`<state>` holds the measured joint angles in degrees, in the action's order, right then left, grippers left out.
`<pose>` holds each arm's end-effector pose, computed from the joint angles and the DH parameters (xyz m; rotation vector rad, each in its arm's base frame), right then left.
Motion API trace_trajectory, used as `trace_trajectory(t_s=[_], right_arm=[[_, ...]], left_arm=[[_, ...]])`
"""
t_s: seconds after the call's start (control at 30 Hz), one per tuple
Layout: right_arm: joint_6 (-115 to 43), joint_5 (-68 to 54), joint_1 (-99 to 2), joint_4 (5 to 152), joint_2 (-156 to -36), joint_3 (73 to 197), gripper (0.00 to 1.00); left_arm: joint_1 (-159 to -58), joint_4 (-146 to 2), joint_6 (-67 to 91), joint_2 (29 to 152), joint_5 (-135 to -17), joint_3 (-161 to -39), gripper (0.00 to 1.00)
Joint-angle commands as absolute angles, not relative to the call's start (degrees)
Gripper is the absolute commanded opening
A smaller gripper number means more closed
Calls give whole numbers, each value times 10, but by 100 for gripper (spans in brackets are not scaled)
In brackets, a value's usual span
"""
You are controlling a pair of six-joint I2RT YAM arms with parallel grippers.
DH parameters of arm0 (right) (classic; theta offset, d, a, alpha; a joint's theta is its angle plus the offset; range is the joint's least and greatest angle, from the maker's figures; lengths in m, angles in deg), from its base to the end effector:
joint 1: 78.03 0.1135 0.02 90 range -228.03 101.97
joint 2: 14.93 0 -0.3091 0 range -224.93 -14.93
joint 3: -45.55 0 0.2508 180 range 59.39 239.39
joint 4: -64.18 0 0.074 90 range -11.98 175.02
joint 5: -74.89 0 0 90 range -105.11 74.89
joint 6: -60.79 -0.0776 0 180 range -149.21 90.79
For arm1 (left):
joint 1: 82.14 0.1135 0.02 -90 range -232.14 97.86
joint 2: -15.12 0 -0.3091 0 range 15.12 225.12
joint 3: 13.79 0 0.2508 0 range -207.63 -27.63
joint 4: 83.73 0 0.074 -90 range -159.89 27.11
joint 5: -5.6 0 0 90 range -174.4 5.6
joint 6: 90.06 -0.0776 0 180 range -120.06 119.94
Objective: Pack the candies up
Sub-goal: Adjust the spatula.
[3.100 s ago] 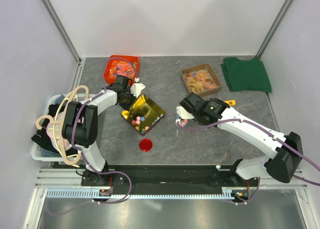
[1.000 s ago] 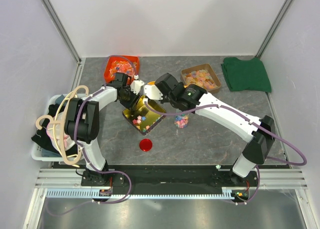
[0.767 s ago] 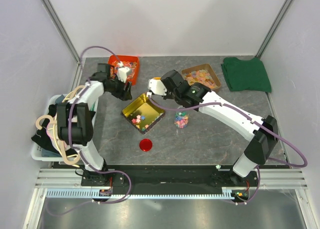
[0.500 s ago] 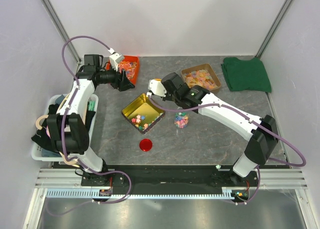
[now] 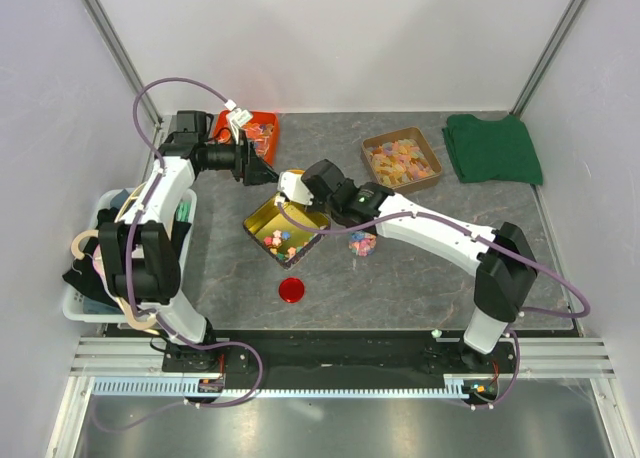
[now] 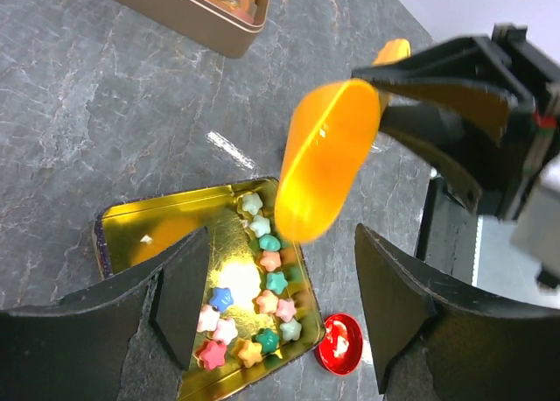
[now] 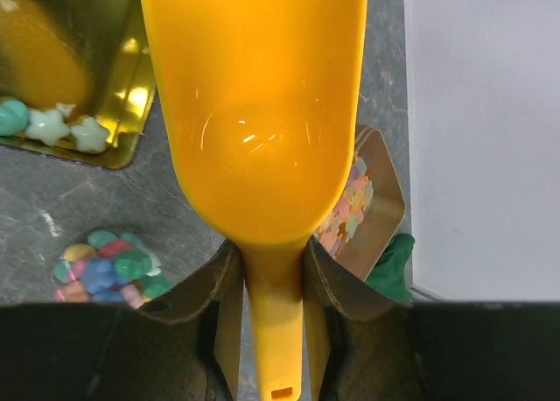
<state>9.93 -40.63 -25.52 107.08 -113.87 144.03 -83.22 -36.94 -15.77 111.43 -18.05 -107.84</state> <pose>0.2843 0.3157 0.3179 -1.4661 1.7318 -0.3946 0.3721 -0.0781 0.3314 0.7849 1.9317 -1.2172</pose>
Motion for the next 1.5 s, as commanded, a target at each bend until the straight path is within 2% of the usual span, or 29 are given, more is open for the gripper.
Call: trace_trajectory(t_s=[0.0,0.23,0.63,0.97,1.27,1.47], right_arm=[[85,-418,-236,1038,-1140,1443,0],[83,-413,-223,1050,-1102,1464,0],[56,-335,-221,1080,-1040,1482,0],[58,-334,-221,1062,-1042,1459,0],[55,-330,-220,1061,-1041,1456,0],[52,-323,-221,1059,-1041,1452,0]], left_arm=[[-855,-367,-146,1117,-208,-1085,73],[-883,-367,-167,1135,-294,-1066,72],[-892,-367,-175,1154,-312,-1059,70],[-894,-359,-181,1156,-282,-1059,64],[-894,-345,-187,1175,-242,-1069,69],[-894,-311,-208,1194,-170,-1085,66]])
